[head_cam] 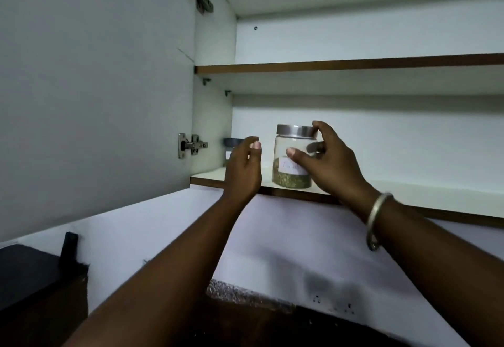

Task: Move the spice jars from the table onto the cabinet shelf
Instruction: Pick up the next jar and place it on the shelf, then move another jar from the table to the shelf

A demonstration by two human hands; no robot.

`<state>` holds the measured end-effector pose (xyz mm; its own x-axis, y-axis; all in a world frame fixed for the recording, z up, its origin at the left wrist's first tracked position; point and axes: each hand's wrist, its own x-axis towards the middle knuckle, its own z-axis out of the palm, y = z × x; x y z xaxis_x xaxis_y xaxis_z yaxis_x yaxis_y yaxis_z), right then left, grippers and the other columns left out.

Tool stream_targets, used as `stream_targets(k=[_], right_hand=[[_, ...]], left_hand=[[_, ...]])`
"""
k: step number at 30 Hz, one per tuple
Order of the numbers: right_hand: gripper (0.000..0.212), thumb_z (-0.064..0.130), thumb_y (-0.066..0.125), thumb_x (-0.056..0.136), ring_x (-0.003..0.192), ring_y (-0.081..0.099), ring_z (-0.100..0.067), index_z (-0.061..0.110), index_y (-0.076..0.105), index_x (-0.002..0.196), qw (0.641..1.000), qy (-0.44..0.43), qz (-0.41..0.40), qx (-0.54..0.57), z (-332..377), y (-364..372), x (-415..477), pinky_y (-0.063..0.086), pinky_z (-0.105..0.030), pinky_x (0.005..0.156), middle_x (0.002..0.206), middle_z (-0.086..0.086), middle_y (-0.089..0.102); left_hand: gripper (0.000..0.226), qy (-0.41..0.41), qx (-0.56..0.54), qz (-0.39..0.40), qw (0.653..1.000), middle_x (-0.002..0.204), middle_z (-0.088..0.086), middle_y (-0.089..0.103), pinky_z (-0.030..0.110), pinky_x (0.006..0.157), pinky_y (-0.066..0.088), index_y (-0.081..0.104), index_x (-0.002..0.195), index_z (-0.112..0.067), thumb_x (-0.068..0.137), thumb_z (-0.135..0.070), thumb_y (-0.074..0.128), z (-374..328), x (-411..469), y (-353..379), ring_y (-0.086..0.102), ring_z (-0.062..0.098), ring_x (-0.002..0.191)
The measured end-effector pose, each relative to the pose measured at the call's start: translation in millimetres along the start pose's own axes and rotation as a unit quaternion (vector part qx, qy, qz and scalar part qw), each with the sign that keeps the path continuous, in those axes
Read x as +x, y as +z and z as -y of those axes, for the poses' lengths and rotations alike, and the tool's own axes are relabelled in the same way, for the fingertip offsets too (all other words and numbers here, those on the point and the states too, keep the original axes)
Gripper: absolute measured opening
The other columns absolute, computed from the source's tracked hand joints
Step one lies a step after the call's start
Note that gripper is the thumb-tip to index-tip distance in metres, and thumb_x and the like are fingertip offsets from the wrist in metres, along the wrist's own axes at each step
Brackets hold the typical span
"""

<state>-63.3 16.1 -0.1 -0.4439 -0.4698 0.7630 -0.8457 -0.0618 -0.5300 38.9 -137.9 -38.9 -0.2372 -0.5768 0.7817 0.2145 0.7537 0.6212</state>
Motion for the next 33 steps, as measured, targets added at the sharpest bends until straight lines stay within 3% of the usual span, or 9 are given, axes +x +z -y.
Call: stream_targets(k=[3, 5, 9, 12, 20, 24, 28, 31, 33], right_hand=[[0.071, 0.049, 0.08, 0.083, 0.109, 0.066, -0.028, 0.023, 0.046, 0.14, 0.997, 0.038, 0.047, -0.053, -24, 37, 65, 0.054, -0.041, 0.095, 0.121, -0.003, 0.066], [0.065, 0.046, 0.078, 0.084, 0.111, 0.065, -0.031, 0.017, 0.047, 0.133, 0.987, 0.06, 0.095, -0.11, -46, 72, 96, 0.052, -0.036, 0.09, 0.125, -0.008, 0.066], [0.063, 0.044, 0.074, 0.089, 0.11, 0.065, -0.037, 0.01, 0.042, 0.131, 0.97, 0.075, 0.138, -0.185, -79, 133, 140, 0.047, -0.035, 0.08, 0.124, -0.015, 0.066], [0.066, 0.041, 0.073, 0.091, 0.112, 0.064, -0.038, 0.007, 0.038, 0.136, 0.963, 0.083, 0.157, -0.202, -88, 162, 170, 0.049, -0.038, 0.083, 0.126, -0.018, 0.064], [0.059, 0.032, 0.068, 0.097, 0.116, 0.061, -0.039, 0.005, 0.035, 0.136, 0.954, 0.087, 0.181, -0.221, -109, 197, 207, 0.042, -0.036, 0.078, 0.128, -0.021, 0.061], [0.059, 0.032, 0.064, 0.099, 0.111, 0.063, -0.041, 0.005, 0.031, 0.14, 0.951, 0.092, 0.203, -0.213, -110, 201, 211, 0.05, -0.044, 0.083, 0.125, -0.022, 0.061], [0.077, 0.029, 0.061, 0.102, 0.1, 0.062, -0.037, 0.013, 0.01, 0.157, 0.953, 0.102, 0.226, -0.172, -110, 200, 207, 0.052, -0.052, 0.092, 0.135, -0.026, 0.057], [0.098, 0.034, 0.059, 0.103, 0.133, 0.051, -0.043, 0.011, -0.018, 0.16, 0.95, 0.099, 0.226, -0.191, -108, 197, 196, 0.037, -0.05, 0.112, 0.16, -0.027, 0.033], [0.108, 0.053, 0.059, 0.098, 0.143, 0.037, -0.048, -0.008, -0.009, 0.157, 0.922, 0.106, 0.244, -0.28, -103, 185, 188, 0.025, -0.056, 0.118, 0.161, -0.034, 0.026]], left_hand=[[0.03, 0.01, 0.25, 0.043, 0.967, 0.111, 0.015, 0.068, 0.048, 0.089, 0.05, 0.07, 0.109, -0.009, 0.107, -0.025, 0.045, 47, 42, 6, 0.062, 0.037, 0.107], [0.032, 0.013, 0.317, 0.043, 0.947, 0.102, 0.008, 0.069, 0.044, 0.079, 0.053, 0.07, 0.097, -0.015, 0.101, -0.028, 0.041, 73, 49, 10, 0.063, 0.033, 0.099], [0.03, 0.037, 0.318, 0.014, 0.947, 0.083, -0.001, 0.064, 0.036, 0.063, 0.049, 0.06, 0.079, -0.018, 0.088, -0.031, 0.035, 96, 49, 16, 0.06, 0.028, 0.078], [0.024, 0.064, 0.332, 0.013, 0.941, 0.073, -0.004, 0.058, 0.031, 0.058, 0.033, 0.051, 0.069, -0.023, 0.086, -0.032, 0.036, 99, 53, 15, 0.051, 0.022, 0.068], [0.032, 0.081, 0.344, 0.009, 0.936, 0.073, -0.001, 0.065, 0.029, 0.057, 0.032, 0.06, 0.072, -0.021, 0.084, -0.036, 0.034, 105, 55, 18, 0.054, 0.023, 0.067], [0.032, 0.092, 0.35, 0.008, 0.932, 0.076, 0.001, 0.068, 0.029, 0.058, 0.036, 0.061, 0.074, -0.024, 0.085, -0.036, 0.034, 106, 53, 19, 0.059, 0.025, 0.07], [0.035, 0.098, 0.354, 0.007, 0.93, 0.073, -0.001, 0.063, 0.028, 0.056, 0.036, 0.063, 0.075, -0.022, 0.087, -0.036, 0.034, 107, 53, 20, 0.057, 0.021, 0.069], [0.026, 0.098, 0.341, 0.009, 0.935, 0.066, -0.003, 0.054, 0.028, 0.054, 0.028, 0.052, 0.067, -0.023, 0.084, -0.034, 0.035, 104, 54, 18, 0.053, 0.024, 0.065], [0.024, 0.103, 0.333, 0.022, 0.937, 0.066, -0.002, 0.053, 0.03, 0.056, 0.03, 0.046, 0.064, -0.023, 0.082, -0.033, 0.035, 102, 54, 17, 0.054, 0.028, 0.066]])
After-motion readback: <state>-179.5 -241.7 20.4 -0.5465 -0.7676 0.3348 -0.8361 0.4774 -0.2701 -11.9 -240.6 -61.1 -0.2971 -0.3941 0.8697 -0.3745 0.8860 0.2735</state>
